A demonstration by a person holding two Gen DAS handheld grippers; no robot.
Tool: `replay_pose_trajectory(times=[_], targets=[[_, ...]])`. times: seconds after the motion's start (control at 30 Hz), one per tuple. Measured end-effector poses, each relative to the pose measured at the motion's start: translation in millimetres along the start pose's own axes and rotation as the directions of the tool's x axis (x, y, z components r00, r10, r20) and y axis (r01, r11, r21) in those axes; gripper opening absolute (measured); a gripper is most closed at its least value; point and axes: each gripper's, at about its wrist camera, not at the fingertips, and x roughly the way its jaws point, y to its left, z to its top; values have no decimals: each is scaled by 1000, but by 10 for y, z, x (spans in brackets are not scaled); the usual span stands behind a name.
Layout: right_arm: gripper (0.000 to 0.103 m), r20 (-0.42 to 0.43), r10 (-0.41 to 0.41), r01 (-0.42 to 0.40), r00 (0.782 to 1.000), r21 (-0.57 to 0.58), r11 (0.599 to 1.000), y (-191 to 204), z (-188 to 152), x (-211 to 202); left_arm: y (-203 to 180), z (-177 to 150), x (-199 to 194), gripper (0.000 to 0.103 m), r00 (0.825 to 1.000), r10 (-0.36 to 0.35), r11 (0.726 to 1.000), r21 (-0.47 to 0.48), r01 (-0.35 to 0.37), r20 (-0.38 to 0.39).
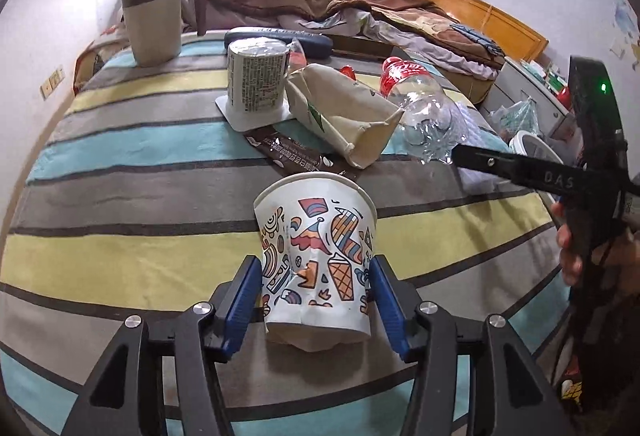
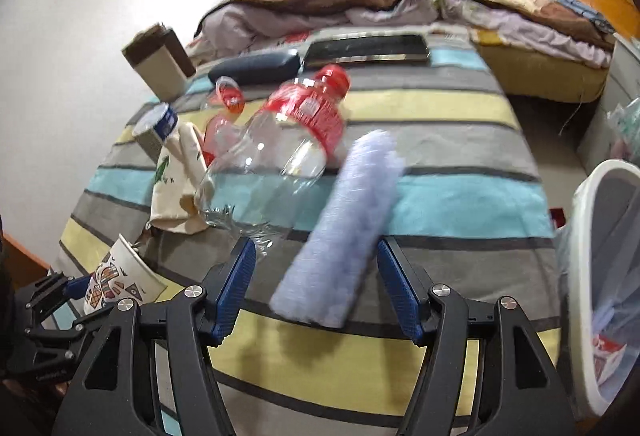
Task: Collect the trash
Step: 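Carry the paper cup and foam net over the white trash bin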
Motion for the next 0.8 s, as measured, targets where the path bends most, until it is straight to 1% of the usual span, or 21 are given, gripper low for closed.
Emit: replay_pose_trajectory(times=[0.03, 0.1, 0.13, 0.17, 0.2, 0.23, 0.3, 0.37, 0.5, 0.63, 0.8], targets=[[65, -2, -7, 7, 1000, 8, 1000, -13, -6, 4, -17, -2, -1, 55, 1000, 8, 1000, 7, -8, 4], [52, 9, -22, 22, 1000, 5, 1000, -10, -40, -9, -44, -7, 7, 55, 1000, 19, 1000, 15, -19, 6], [44, 10, -30, 30, 1000, 4, 1000, -13, -44, -12, -55, -4, 7, 55, 1000, 20, 1000, 12, -20, 7], [43, 10, -30, 30, 1000, 4, 1000, -23, -40, -13, -63, 3, 10, 54, 1000, 19, 1000, 5, -20, 11], [37, 10, -27, 27, 1000, 8, 1000, -31, -48, -19, -74, 8, 18, 53, 1000, 16, 1000, -5, -16, 11], [35, 11, -24, 24, 1000, 12, 1000, -41, -47, -28, -92, 6, 16, 52, 1000, 14, 1000, -9, -14, 13], [30, 34, -26, 26, 999, 8, 1000, -37, -68, -93, -132, -7, 1, 50, 1000, 15, 1000, -7, -15, 22], [28, 51, -38, 38, 998, -4, 999, -34, -90, -144, -168, -32, -40, 50, 999, 17, 1000, -6, -17, 35], [27, 64, -37, 37, 997, -7, 999, -62, -141, -235, -231, -59, -145, 50, 998, 20, 1000, -13, -19, 60], [27, 85, -13, 15, 996, -14, 1000, -63, -190, -363, -317, -32, -277, 50, 995, 26, 1000, -11, -25, 93], [27, 119, 2, 2, 993, -33, 999, -67, -280, -572, -576, 27, -419, 50, 990, 27, 999, 32, -32, 137]])
